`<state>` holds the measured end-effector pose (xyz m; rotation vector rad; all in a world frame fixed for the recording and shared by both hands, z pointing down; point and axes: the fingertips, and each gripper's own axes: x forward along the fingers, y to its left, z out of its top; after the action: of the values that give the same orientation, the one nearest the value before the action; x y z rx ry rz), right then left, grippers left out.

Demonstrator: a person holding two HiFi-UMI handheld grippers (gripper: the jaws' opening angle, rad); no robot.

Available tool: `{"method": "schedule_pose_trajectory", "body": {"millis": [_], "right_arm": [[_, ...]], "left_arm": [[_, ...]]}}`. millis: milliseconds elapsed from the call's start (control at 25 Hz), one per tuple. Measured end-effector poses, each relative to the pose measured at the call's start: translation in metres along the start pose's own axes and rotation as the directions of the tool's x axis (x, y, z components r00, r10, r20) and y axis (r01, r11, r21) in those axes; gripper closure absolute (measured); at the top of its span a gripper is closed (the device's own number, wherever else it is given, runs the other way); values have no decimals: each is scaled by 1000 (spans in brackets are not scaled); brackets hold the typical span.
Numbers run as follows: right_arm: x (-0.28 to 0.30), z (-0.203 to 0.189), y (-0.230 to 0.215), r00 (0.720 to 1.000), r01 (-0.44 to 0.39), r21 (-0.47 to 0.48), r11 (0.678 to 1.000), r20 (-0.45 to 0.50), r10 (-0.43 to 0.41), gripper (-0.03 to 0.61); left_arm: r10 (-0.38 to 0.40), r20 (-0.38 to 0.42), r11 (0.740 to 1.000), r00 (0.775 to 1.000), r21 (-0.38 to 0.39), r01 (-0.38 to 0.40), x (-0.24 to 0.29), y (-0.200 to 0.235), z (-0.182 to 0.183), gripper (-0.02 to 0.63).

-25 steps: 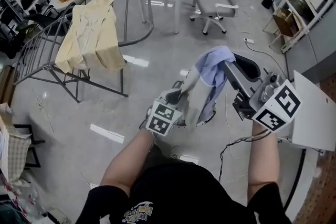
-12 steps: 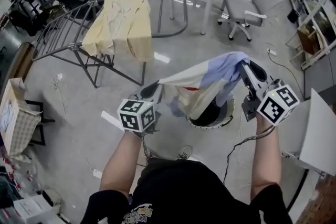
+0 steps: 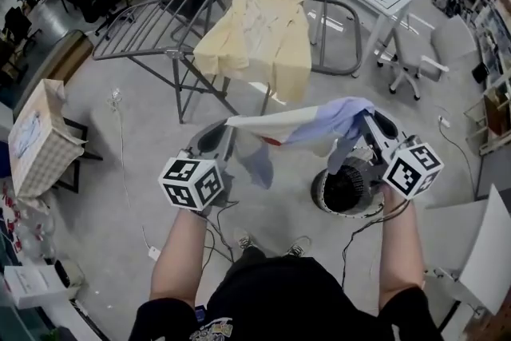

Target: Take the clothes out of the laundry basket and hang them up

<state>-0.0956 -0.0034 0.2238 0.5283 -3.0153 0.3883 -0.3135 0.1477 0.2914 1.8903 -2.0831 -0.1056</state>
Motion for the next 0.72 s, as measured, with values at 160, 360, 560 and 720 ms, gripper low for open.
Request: {"method": "schedule_pose_trajectory", "body": {"millis": [160,360,560,720], "right_arm": [[53,-6,58,998,-65,3,998,-13,65,552],[117,-14,130,989,-150,-7,989,-11,150,552],[174,-24,182,975,-222,4,975,-15,222,552],[219,-35,207,959,-282,12,959,-24,282,552]], "left_arm": [[73,50,997,996,-10,-73,-45,65,28,601],[158,98,987,983,-5,-159,-101,143,59,601],[261,120,961,958,58,-269,-146,201,77,601],[329,145,939,933,58,-340,-169,239,88,601]]}}
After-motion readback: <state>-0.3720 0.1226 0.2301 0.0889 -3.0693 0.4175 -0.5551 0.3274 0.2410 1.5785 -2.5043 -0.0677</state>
